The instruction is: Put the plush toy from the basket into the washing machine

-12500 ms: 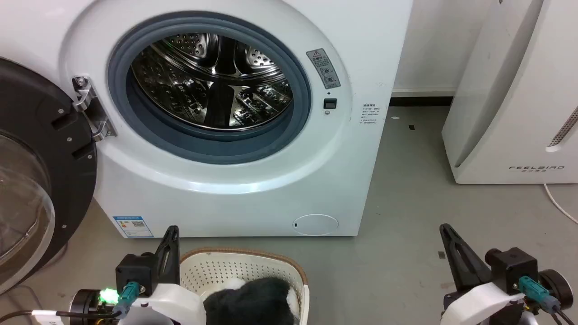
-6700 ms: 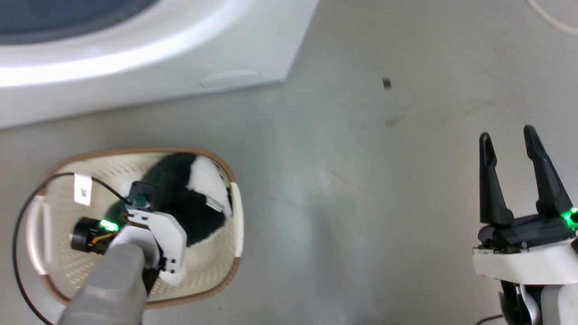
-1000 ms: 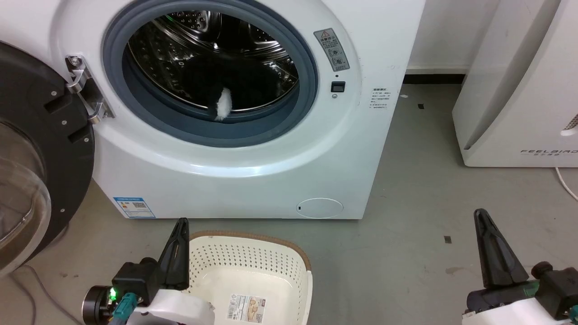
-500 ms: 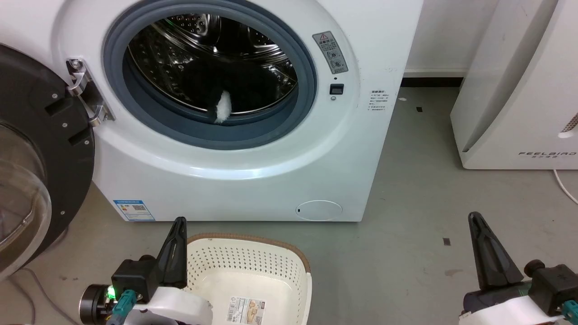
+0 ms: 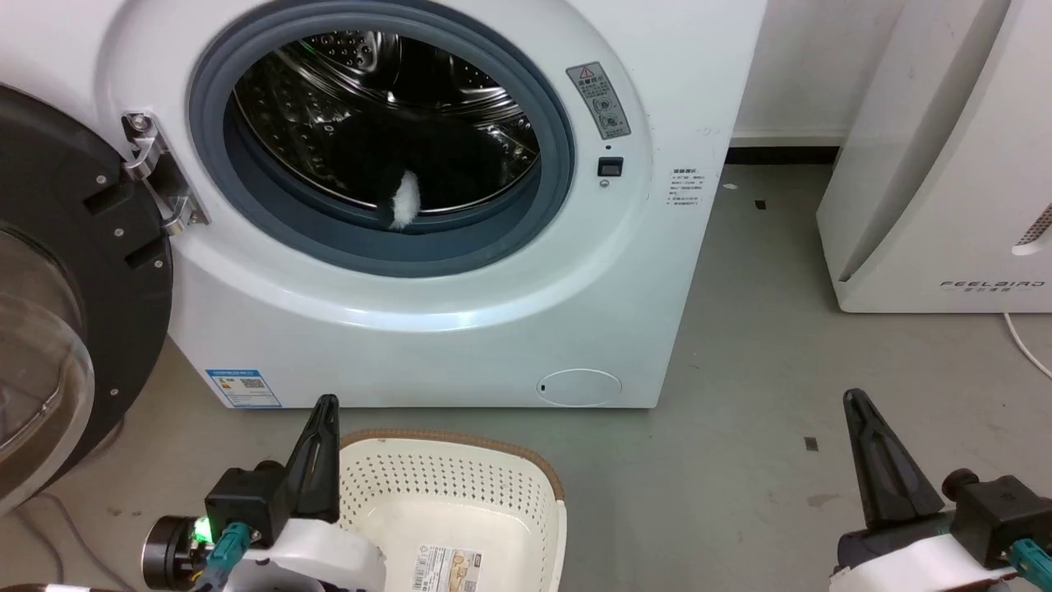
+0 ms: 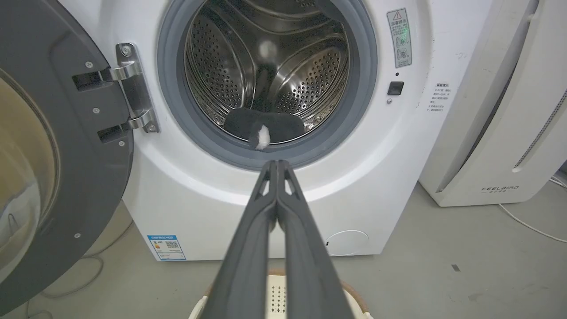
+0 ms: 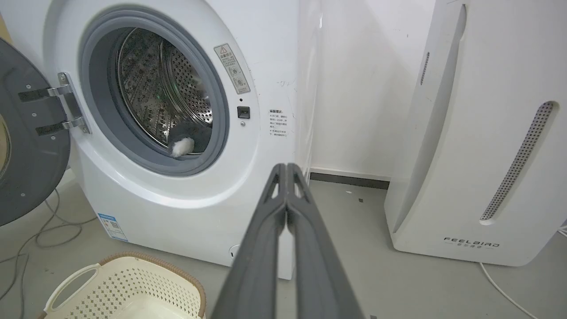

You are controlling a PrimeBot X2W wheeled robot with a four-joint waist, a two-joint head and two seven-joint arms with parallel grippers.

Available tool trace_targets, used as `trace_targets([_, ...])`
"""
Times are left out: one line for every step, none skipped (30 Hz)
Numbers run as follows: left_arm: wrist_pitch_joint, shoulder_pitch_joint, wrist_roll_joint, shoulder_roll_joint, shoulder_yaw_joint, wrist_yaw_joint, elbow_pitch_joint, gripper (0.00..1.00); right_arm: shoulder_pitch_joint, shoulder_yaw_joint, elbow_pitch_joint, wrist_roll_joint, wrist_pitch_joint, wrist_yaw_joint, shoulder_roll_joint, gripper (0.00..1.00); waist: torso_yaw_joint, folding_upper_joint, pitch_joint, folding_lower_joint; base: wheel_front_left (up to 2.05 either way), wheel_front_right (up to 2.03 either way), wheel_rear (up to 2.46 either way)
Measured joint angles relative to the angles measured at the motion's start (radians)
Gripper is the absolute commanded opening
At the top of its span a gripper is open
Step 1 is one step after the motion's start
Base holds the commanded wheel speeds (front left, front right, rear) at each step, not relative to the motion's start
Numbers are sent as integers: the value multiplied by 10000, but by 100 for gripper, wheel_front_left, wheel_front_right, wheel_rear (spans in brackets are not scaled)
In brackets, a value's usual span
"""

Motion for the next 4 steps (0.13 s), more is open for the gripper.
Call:
trace_targets([13,0,27,-6,8,0,-8,0,-1,4,8,-4,17,0,0,0,-2,0,-6,0,0,0,0])
trace_targets([69,0,73,-13,19,0,-19,0,-3,10,17,-15,65,0,0,0,-3,0,-13,0,0,0,0])
trace_targets([73,0,79,-27,27,-2,-31,0,-5,13,29,-36,82,0,0,0,-5,0,-20,0,0,0,0])
trace_targets([77,0,90,-38,36,-2,-42,0,-7,17,36,-67,92,0,0,0,-7,0,-26,1,0,0,0])
